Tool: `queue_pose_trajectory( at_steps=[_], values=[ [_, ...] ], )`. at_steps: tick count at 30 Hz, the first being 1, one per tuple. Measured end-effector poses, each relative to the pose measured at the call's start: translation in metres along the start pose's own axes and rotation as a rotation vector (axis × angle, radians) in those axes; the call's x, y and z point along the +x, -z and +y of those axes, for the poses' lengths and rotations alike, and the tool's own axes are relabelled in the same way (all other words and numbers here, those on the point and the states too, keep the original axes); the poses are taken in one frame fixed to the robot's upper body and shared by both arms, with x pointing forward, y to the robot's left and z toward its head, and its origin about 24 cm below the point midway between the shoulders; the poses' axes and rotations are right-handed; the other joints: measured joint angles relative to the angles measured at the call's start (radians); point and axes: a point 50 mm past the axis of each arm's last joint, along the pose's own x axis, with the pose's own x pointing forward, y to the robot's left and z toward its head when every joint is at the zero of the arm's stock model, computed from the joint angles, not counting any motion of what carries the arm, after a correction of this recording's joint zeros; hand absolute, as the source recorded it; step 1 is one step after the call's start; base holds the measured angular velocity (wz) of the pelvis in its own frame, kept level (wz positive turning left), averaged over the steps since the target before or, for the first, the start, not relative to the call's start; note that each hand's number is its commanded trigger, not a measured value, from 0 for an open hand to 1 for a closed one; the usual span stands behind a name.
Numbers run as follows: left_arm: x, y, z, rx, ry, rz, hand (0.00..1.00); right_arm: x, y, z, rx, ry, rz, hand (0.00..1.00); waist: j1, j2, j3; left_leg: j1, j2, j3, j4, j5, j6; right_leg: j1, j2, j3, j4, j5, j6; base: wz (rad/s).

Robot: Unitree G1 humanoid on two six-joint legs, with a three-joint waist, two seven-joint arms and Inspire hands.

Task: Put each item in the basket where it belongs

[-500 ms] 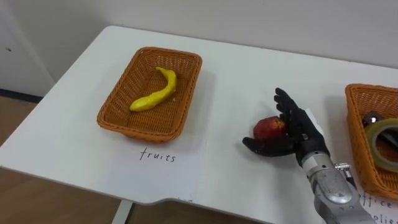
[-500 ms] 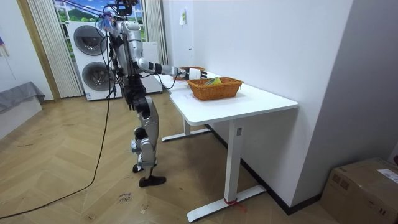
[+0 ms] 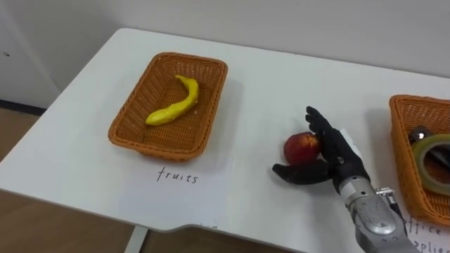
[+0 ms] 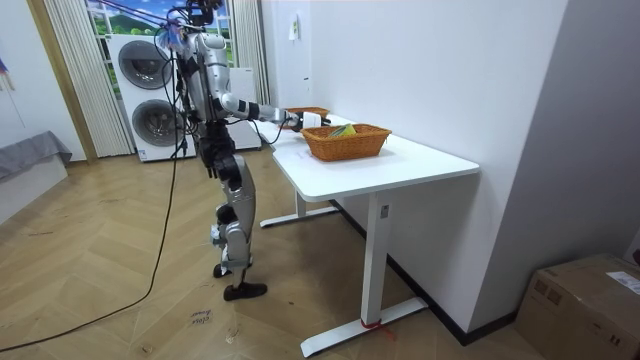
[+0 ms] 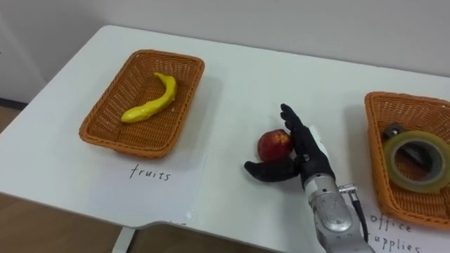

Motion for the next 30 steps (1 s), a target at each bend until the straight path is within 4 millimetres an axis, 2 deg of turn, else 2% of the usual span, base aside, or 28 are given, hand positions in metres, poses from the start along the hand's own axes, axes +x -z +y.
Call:
queue_pose_trajectory(
  at_steps=[9, 17, 21, 25, 30],
  values=[
    [0.0001, -0.0005, -0.0001, -0.001, 0.003, -0.002, 0.00, -0.0002, 0.0001, -0.0028, -0.092, 0.008, -0.002, 1.00, 0.000, -0.005, -0.0003, 0.003, 0.001, 0.003, 0.001, -0.001, 0.000, 0.000, 0.001, 0.004, 0.005, 0.000, 0.000, 0.00],
    [-0.0003, 0.0024, 0.0000, -0.002, 0.008, 0.005, 0.00, -0.0005, 0.0002, -0.0015, -0.108, -0.005, -0.002, 1.00, 0.000, -0.010, -0.0007, 0.002, 0.001, 0.004, 0.003, -0.003, 0.000, 0.000, -0.002, 0.005, 0.004, -0.001, 0.000, 0.00],
    [-0.0002, 0.0019, -0.0001, -0.002, 0.009, 0.004, 0.00, -0.0007, 0.0006, -0.0009, -0.110, -0.011, -0.001, 1.00, 0.001, -0.012, 0.0002, 0.002, 0.001, 0.004, 0.002, -0.004, 0.001, 0.000, -0.001, 0.005, 0.004, 0.000, 0.000, 0.00],
    [-0.0002, 0.0019, 0.0000, -0.002, 0.010, 0.004, 0.00, -0.0011, 0.0023, 0.0003, -0.110, -0.024, 0.006, 1.00, 0.001, -0.017, 0.0053, 0.002, 0.001, 0.004, 0.002, -0.004, 0.001, 0.000, -0.002, 0.005, 0.003, 0.000, 0.000, 0.00],
    [-0.0002, 0.0018, -0.0001, -0.002, 0.014, 0.004, 0.00, -0.0015, 0.0061, 0.0009, -0.110, -0.029, 0.022, 1.00, 0.002, -0.022, 0.0047, 0.003, 0.000, 0.004, 0.002, -0.005, 0.001, 0.004, -0.002, 0.003, -0.002, 0.000, 0.001, 0.00]
  ],
)
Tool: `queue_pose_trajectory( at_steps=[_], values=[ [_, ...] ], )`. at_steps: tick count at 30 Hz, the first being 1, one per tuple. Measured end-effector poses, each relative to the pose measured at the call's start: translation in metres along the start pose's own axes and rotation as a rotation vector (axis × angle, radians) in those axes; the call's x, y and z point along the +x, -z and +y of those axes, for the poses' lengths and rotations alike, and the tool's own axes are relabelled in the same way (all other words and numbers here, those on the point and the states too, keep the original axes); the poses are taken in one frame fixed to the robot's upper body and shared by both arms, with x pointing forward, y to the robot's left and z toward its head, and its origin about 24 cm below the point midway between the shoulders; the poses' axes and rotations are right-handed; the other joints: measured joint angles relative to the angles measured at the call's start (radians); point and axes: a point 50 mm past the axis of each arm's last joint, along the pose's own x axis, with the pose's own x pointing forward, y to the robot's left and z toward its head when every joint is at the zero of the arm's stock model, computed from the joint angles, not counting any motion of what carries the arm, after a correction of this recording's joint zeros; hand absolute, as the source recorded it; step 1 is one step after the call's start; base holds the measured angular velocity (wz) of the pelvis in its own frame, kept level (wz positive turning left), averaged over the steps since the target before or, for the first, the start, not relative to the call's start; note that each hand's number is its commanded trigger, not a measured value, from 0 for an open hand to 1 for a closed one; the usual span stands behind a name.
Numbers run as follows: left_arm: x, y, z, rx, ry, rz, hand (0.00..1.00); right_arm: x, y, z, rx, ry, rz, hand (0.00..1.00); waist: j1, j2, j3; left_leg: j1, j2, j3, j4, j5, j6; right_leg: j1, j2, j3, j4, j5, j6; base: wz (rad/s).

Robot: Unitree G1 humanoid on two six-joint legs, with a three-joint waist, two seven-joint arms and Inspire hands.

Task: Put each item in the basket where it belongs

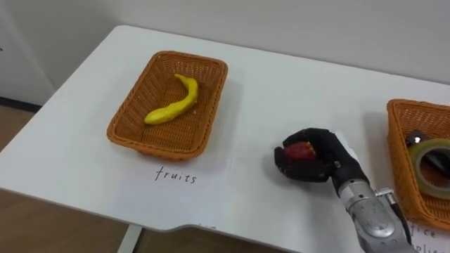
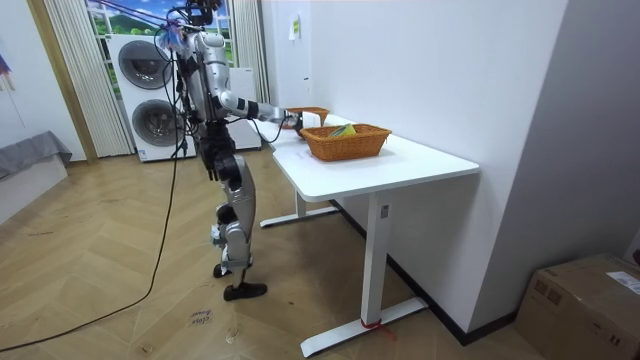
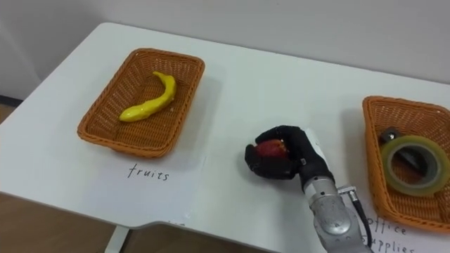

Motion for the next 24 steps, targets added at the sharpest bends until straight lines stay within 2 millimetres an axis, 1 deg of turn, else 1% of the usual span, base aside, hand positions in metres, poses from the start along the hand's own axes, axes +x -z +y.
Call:
queue_pose_trajectory(
  at_steps=[5, 9, 11, 13, 14, 15, 16, 17, 19, 20, 22, 24],
  values=[
    [0.000, 0.001, 0.000, 0.002, 0.004, 0.004, 0.00, 0.000, 0.000, -0.001, 0.001, 0.001, -0.002, 1.00, 0.001, 0.000, -0.0004, 0.001, 0.000, -0.003, -0.001, 0.000, 0.000, 0.002, 0.003, -0.003, -0.003, 0.001, 0.001, 0.00],
    [0.001, 0.004, 0.001, -0.010, -0.003, 0.013, 0.00, 0.001, -0.008, -0.005, 0.002, 0.016, -0.032, 1.00, 0.002, 0.003, 0.0011, -0.001, 0.000, -0.007, -0.001, 0.000, 0.000, 0.000, 0.001, -0.005, -0.004, 0.001, 0.001, 0.00],
    [0.001, 0.003, 0.001, -0.012, -0.002, 0.012, 0.00, 0.004, -0.019, -0.008, 0.006, 0.027, -0.075, 1.00, 0.004, 0.003, 0.0010, -0.003, 0.000, -0.006, -0.001, 0.000, 0.000, -0.004, 0.000, -0.004, -0.001, 0.001, 0.000, -0.02],
    [0.001, 0.000, 0.001, -0.013, -0.001, 0.005, 0.00, 0.009, -0.042, -0.013, 0.004, 0.052, -0.162, 1.00, 0.003, 0.008, 0.0037, -0.002, 0.000, -0.005, -0.002, 0.000, 0.000, -0.004, 0.002, -0.004, -0.001, 0.001, 0.000, 0.00],
    [0.002, -0.001, 0.001, -0.015, -0.002, 0.002, 0.00, 0.011, -0.055, -0.015, 0.003, 0.058, -0.211, 1.00, 0.004, 0.009, 0.0034, -0.002, 0.000, -0.006, -0.002, 0.000, 0.000, -0.002, 0.003, -0.004, -0.003, 0.001, 0.000, 0.00],
    [0.002, -0.002, 0.001, -0.014, -0.001, -0.001, 0.00, 0.012, -0.062, -0.016, 0.002, 0.061, -0.237, 1.00, 0.004, 0.009, 0.0033, -0.002, 0.000, -0.007, -0.002, 0.000, 0.000, -0.001, 0.004, -0.005, -0.004, 0.001, 0.000, 0.00],
    [0.002, -0.002, 0.001, -0.012, 0.000, -0.003, 0.00, 0.014, -0.074, -0.018, 0.002, 0.067, -0.284, 1.00, 0.005, 0.009, 0.0034, -0.001, 0.000, -0.008, -0.003, 0.000, 0.000, 0.000, 0.004, -0.006, -0.007, 0.001, 0.000, 0.03],
    [0.002, -0.002, 0.001, -0.009, 0.001, -0.004, 0.00, 0.015, -0.080, -0.018, 0.001, 0.070, -0.306, 1.00, 0.006, 0.010, 0.0039, -0.001, 0.000, -0.009, -0.004, 0.000, 0.000, 0.001, 0.005, -0.007, -0.007, 0.001, 0.000, 0.05],
    [0.002, -0.004, 0.001, -0.006, 0.001, -0.010, 0.00, 0.018, -0.098, -0.022, 0.011, 0.080, -0.369, 1.00, 0.016, 0.006, 0.0017, 0.005, 0.000, -0.015, -0.003, 0.000, 0.000, 0.007, 0.004, -0.019, -0.008, 0.002, 0.000, 0.07],
    [0.002, -0.004, 0.001, -0.007, 0.001, -0.012, 0.00, 0.019, -0.101, -0.023, 0.016, 0.079, -0.379, 1.00, 0.022, 0.006, 0.0022, 0.009, 0.000, -0.015, -0.004, 0.000, 0.000, 0.011, 0.004, -0.020, -0.008, 0.002, 0.000, 0.04],
    [0.002, -0.009, 0.002, -0.010, -0.005, -0.030, 0.00, 0.021, -0.109, -0.023, 0.047, 0.071, -0.409, 1.00, 0.043, 0.001, -0.0010, 0.013, 0.001, -0.019, -0.010, 0.000, 0.000, 0.014, 0.005, -0.019, -0.007, 0.002, 0.000, 0.00],
    [0.002, -0.011, 0.002, -0.004, -0.008, -0.037, 0.00, 0.022, -0.115, -0.024, 0.030, 0.075, -0.428, 1.00, 0.061, -0.004, -0.0027, 0.014, 0.001, -0.020, -0.016, 0.000, 0.000, 0.014, 0.004, -0.019, -0.006, 0.002, 0.000, 0.02]
  ],
)
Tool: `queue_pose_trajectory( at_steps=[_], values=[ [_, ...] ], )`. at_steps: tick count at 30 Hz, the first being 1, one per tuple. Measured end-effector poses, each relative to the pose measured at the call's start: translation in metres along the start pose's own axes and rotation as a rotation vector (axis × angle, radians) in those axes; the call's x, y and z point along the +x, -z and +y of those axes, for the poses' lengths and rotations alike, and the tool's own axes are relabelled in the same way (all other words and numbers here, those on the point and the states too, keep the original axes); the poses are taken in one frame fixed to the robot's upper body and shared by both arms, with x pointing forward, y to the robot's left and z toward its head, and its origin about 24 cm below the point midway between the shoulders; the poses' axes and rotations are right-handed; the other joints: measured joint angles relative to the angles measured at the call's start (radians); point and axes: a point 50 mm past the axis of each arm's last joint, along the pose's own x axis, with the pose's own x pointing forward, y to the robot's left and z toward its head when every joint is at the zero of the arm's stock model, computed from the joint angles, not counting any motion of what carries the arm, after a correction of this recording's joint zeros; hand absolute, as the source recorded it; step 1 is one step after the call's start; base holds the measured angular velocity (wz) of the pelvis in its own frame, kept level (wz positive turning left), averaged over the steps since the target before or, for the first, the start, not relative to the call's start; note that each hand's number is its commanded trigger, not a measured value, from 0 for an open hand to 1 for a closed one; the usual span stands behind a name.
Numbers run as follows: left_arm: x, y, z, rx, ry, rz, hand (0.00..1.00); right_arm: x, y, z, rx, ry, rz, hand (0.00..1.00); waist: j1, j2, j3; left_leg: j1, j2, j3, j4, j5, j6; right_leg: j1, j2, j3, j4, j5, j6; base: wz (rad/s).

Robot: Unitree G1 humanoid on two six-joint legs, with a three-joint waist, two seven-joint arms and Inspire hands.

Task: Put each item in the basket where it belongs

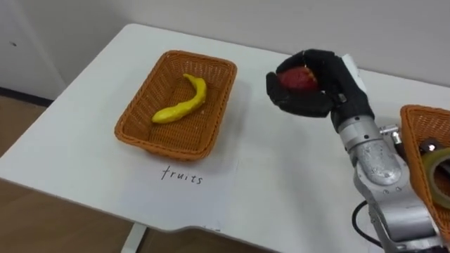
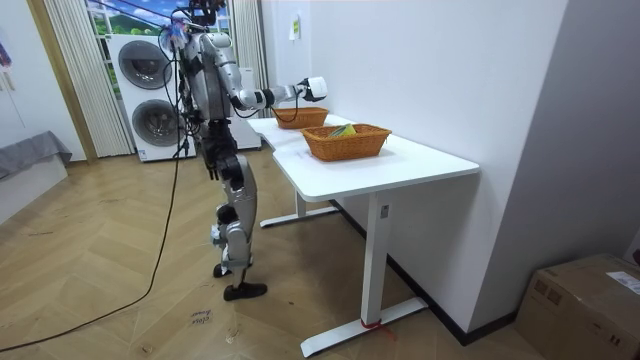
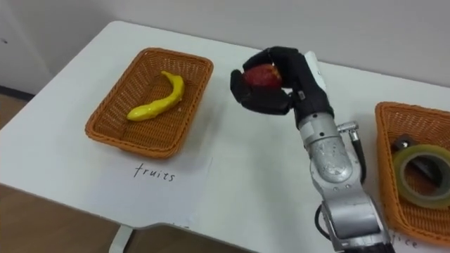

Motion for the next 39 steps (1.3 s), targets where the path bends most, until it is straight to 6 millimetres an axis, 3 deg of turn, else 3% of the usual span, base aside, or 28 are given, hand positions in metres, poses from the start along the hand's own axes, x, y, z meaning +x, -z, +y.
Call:
queue_pose_trajectory(
  at_steps=[8, 12, 17, 21, 23, 25, 27, 29, 30, 39],
  values=[
    [0.000, 0.002, 0.001, 0.000, 0.006, 0.015, 0.00, 0.018, -0.020, 0.003, -0.011, -0.007, -0.075, 1.00, 0.057, -0.016, 0.0077, 0.002, -0.002, -0.026, 0.004, 0.000, -0.001, 0.015, -0.003, -0.029, -0.002, 0.000, 0.001, 0.09],
    [0.000, 0.004, 0.000, 0.012, 0.026, 0.030, 0.00, 0.029, -0.023, 0.014, -0.021, -0.057, -0.077, 1.00, 0.082, -0.029, 0.0159, -0.008, -0.004, -0.043, 0.015, -0.001, -0.002, 0.016, -0.005, -0.051, -0.002, 0.000, 0.001, 0.13],
    [0.001, 0.003, 0.002, 0.039, 0.019, 0.037, 0.00, 0.036, -0.017, 0.023, -0.044, -0.097, -0.030, 1.00, 0.106, -0.038, 0.0130, -0.034, -0.011, -0.083, 0.033, -0.001, -0.003, 0.014, -0.010, -0.086, -0.002, 0.000, 0.001, 0.23],
    [0.000, 0.007, 0.004, 0.057, 0.016, 0.050, 0.00, 0.039, -0.015, 0.030, -0.065, -0.122, -0.018, 1.00, 0.132, -0.036, 0.0149, -0.036, -0.015, -0.086, 0.035, -0.001, -0.002, 0.015, -0.013, -0.094, -0.002, -0.001, 0.003, 0.05],
    [0.001, 0.007, 0.005, 0.067, 0.021, 0.054, 0.00, 0.039, -0.013, 0.030, -0.094, -0.122, -0.009, 0.68, 0.143, -0.038, 0.0135, -0.037, -0.018, -0.092, 0.036, 0.000, -0.001, 0.016, -0.016, -0.097, -0.001, -0.003, 0.006, 0.07],
    [0.001, 0.007, 0.005, 0.089, 0.034, 0.052, 0.00, 0.039, -0.014, 0.029, -0.145, -0.117, -0.017, 0.60, 0.158, -0.042, 0.0125, -0.037, -0.019, -0.093, 0.038, 0.000, 0.000, 0.016, -0.017, -0.097, 0.000, -0.003, 0.006, 0.00],
    [0.001, 0.006, 0.005, 0.094, 0.042, 0.047, 0.00, 0.042, -0.015, 0.030, -0.157, -0.119, -0.019, 0.45, 0.164, -0.047, 0.0108, -0.038, -0.020, -0.093, 0.038, 0.000, 0.000, 0.017, -0.017, -0.096, 0.000, -0.004, 0.006, 0.02],
    [0.001, 0.006, 0.006, 0.095, 0.044, 0.048, 0.00, 0.044, -0.016, 0.030, -0.171, -0.122, -0.017, 0.09, 0.172, -0.049, 0.0098, -0.037, -0.019, -0.093, 0.038, 0.000, 0.000, 0.018, -0.017, -0.096, 0.000, -0.004, 0.006, -0.02],
    [0.001, 0.005, 0.006, 0.095, 0.043, 0.045, 0.00, 0.045, -0.015, 0.030, -0.176, -0.122, -0.015, 0.00, 0.180, -0.053, 0.0102, -0.036, -0.019, -0.091, 0.038, 0.000, 0.000, 0.018, -0.017, -0.094, 0.000, -0.004, 0.006, 0.00],
    [0.002, 0.000, 0.008, 0.090, 0.035, 0.030, 0.00, 0.045, -0.008, 0.037, -0.197, -0.156, 0.011, 0.00, 0.189, -0.067, 0.0175, -0.036, -0.020, -0.092, 0.042, 0.000, 0.000, 0.021, -0.018, -0.094, 0.000, -0.004, 0.006, 0.00]
  ],
)
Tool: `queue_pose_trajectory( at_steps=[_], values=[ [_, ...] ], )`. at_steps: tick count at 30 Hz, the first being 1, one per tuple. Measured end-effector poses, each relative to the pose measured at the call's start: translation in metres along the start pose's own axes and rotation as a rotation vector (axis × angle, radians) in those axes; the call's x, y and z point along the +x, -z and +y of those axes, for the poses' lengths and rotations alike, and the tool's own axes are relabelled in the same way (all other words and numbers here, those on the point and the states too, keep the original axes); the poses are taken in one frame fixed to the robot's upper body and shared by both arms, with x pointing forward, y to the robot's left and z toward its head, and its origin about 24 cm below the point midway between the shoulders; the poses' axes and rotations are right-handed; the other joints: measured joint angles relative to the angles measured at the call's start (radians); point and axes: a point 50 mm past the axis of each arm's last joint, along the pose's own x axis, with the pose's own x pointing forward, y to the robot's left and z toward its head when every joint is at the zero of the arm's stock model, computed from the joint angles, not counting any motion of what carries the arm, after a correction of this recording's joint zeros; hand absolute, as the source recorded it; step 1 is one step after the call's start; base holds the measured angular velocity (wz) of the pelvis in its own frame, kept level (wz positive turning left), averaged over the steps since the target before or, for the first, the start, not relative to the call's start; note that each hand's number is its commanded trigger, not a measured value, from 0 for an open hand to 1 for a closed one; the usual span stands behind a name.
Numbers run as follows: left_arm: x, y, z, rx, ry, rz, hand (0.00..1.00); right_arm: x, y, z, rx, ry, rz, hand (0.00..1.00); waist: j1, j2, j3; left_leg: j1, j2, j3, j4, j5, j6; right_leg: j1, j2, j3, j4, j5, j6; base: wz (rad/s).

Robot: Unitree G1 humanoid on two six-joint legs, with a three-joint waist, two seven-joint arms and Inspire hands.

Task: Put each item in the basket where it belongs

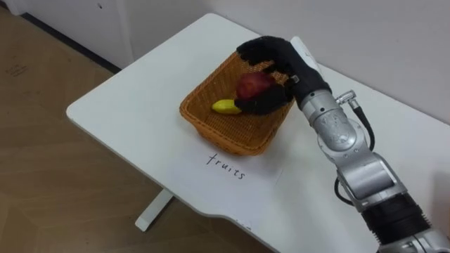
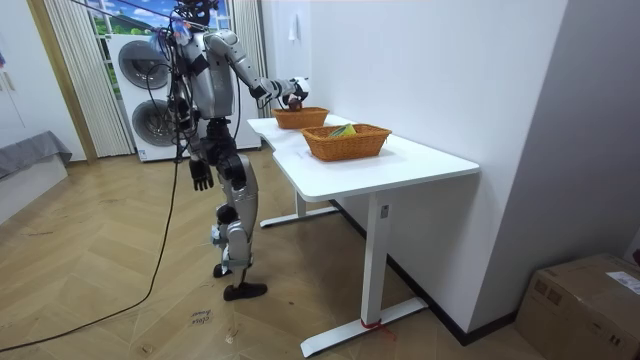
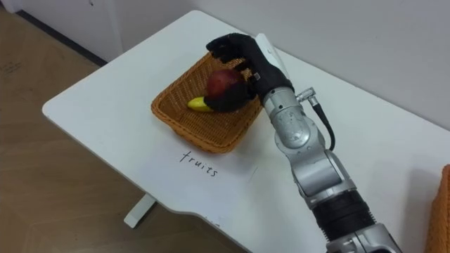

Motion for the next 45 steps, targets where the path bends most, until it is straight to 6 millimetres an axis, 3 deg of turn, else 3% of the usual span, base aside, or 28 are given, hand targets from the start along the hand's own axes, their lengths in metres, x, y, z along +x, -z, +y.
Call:
queue_pose_trajectory(
  at_steps=[29, 32, 38, 45],
  values=[
    [0.000, -0.006, 0.006, -0.013, -0.031, -0.023, 0.00, 0.000, 0.001, 0.000, 0.023, 0.000, 0.006, 0.00, 0.019, 0.002, 0.0008, 0.002, 0.001, 0.004, -0.002, 0.000, 0.000, -0.002, 0.003, 0.013, -0.002, 0.000, 0.000, 0.00],
    [0.000, -0.007, 0.006, -0.011, -0.030, -0.029, 0.00, 0.000, -0.001, -0.001, 0.009, 0.006, -0.006, 0.00, 0.012, 0.001, -0.0002, 0.002, 0.001, 0.007, -0.002, 0.000, 0.000, -0.003, 0.002, 0.015, -0.002, 0.000, 0.000, -0.02],
    [0.001, -0.008, 0.011, -0.009, -0.052, -0.028, 0.00, -0.002, -0.025, -0.008, -0.007, 0.033, -0.110, 0.00, -0.019, -0.005, -0.0069, 0.016, 0.003, 0.015, -0.005, 0.000, 0.000, 0.006, 0.002, 0.013, -0.001, 0.000, 0.000, -0.02],
    [0.003, -0.021, 0.012, -0.025, -0.058, -0.054, 0.00, -0.001, -0.029, -0.034, 0.016, 0.120, -0.127, 0.00, -0.071, 0.000, -0.0076, 0.029, 0.001, 0.022, 0.003, 0.000, 0.002, 0.020, 0.002, 0.033, 0.002, 0.001, 0.000, -0.03]
  ],
)
